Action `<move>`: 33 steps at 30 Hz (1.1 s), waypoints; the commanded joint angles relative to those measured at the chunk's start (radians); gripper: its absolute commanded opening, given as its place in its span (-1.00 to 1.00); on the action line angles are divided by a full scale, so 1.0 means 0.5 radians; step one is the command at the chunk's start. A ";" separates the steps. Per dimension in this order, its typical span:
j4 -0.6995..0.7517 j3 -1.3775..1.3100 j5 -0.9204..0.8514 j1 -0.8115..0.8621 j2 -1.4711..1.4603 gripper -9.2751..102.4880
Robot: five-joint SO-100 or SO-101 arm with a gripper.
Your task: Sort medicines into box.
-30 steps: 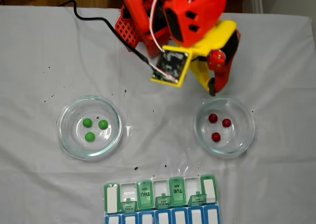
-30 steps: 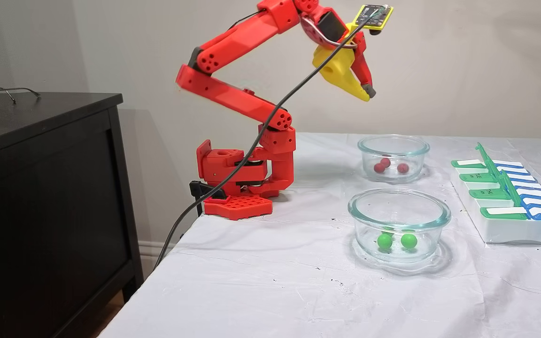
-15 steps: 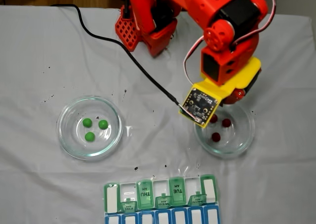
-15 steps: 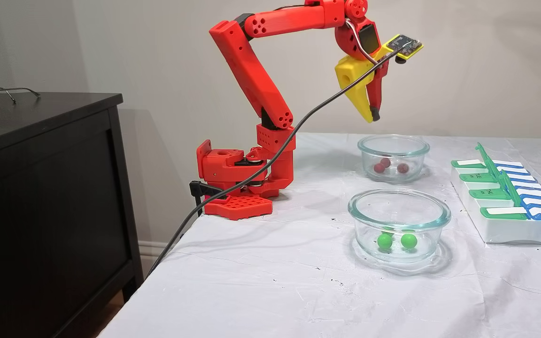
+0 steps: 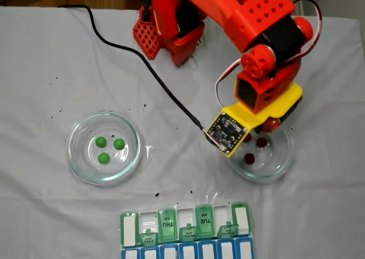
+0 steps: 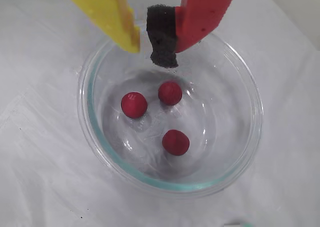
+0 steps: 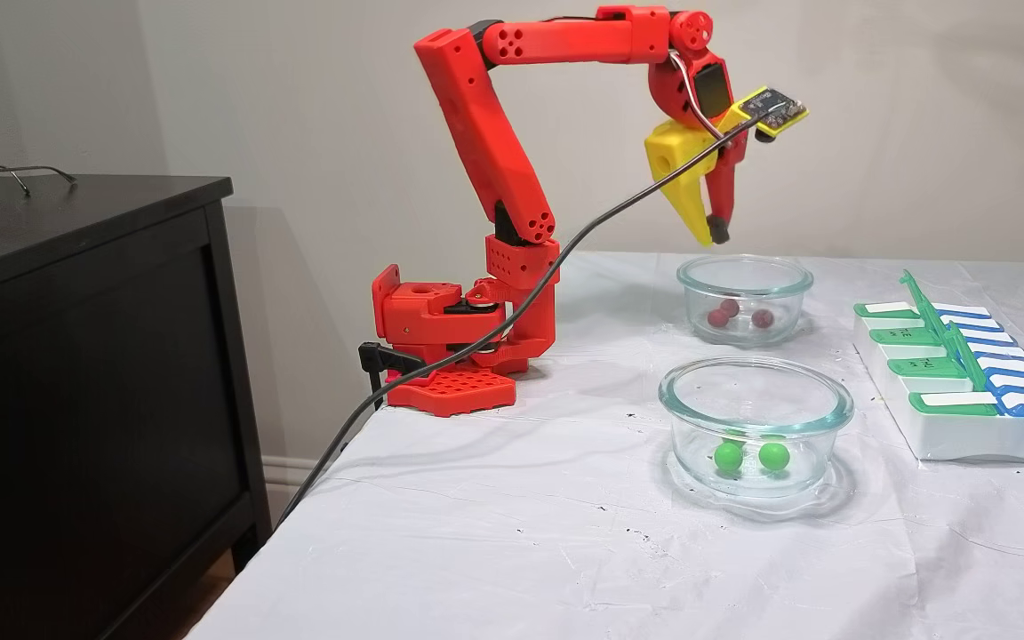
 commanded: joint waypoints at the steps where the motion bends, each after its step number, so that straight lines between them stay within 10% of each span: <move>1: -0.018 -0.141 0.098 -0.006 0.028 -0.67; 33: -0.420 0.227 0.402 -0.147 -0.206 -0.30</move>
